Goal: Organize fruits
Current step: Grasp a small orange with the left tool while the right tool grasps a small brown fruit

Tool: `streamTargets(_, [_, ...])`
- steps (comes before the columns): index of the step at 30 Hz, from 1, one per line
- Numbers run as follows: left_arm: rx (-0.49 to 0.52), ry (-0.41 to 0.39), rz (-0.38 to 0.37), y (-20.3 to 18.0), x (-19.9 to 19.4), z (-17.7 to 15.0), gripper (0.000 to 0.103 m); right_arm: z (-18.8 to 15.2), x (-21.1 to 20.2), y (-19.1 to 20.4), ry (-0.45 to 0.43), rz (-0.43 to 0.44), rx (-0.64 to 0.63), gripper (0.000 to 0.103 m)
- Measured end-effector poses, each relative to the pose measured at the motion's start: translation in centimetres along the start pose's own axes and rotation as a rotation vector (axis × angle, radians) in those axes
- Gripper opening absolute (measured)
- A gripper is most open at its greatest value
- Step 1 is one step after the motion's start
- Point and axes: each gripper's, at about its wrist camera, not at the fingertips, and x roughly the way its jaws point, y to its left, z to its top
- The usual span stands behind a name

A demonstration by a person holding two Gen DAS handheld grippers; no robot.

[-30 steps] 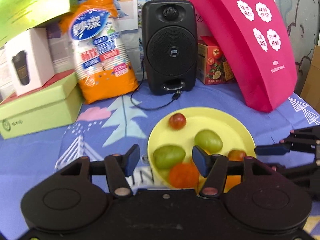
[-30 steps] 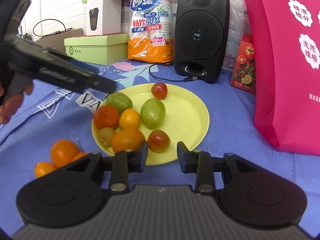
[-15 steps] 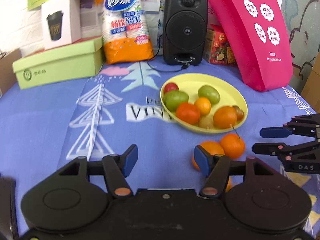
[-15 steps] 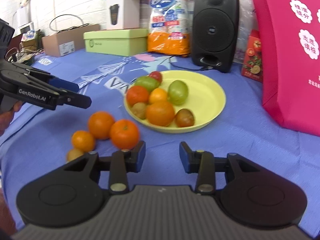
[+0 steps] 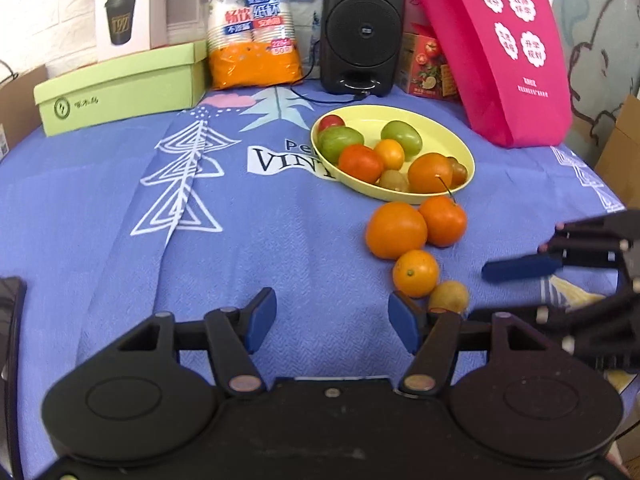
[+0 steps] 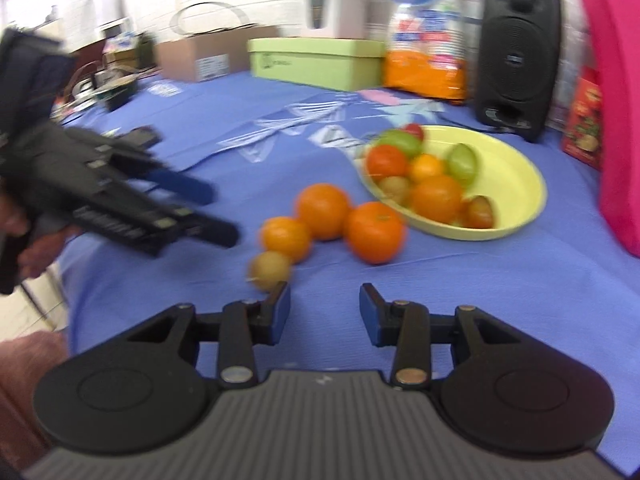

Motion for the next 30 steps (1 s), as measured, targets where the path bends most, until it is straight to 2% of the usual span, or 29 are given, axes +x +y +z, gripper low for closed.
streamTargets(2, [0.003, 0.003, -0.001, 0.1, 0.0, -0.1, 0.063, 0.1, 0.2, 1.0, 0.005, 0.022, -0.027, 0.044])
streamTargets(5, [0.01, 0.004, -0.004, -0.1, -0.1, -0.1, 0.065, 0.5, 1.1, 2.1, 0.013, 0.031, -0.05, 0.044])
streamTargets(11, [0.003, -0.001, -0.022, -0.1, -0.3, -0.1, 0.065, 1.1, 3.1, 3.1, 0.004, -0.017, -0.085, 0.044])
streamTargets(12, [0.001, -0.002, -0.027, -0.1, -0.4, -0.1, 0.066, 1.1, 3.2, 3.1, 0.002, -0.018, -0.085, 0.043])
streamTargets(14, [0.001, -0.004, -0.035, -0.3, -0.4, 0.0, 0.068, 0.8, 3.2, 3.0, -0.007, -0.027, -0.098, 0.033])
streamTargets(16, [0.013, -0.005, -0.045, -0.7, -0.2, 0.0, 0.068, 0.5, 2.9, 2.9, -0.012, -0.037, -0.105, 0.027])
streamTargets(22, [0.074, -0.015, -0.089, -2.7, 0.6, 0.2, 0.068, -0.4, 1.5, 1.7, -0.02, -0.073, -0.059, 0.026])
streamTargets(28, [0.079, -0.006, -0.08, -4.0, 2.6, 0.5, 0.068, -1.4, 0.1, 0.1, -0.02, -0.104, -0.012, 0.026])
streamTargets(30, [0.075, 0.0, -0.078, -4.0, 3.1, 0.6, 0.063, -1.6, -0.3, -0.3, -0.021, -0.111, -0.002, 0.026])
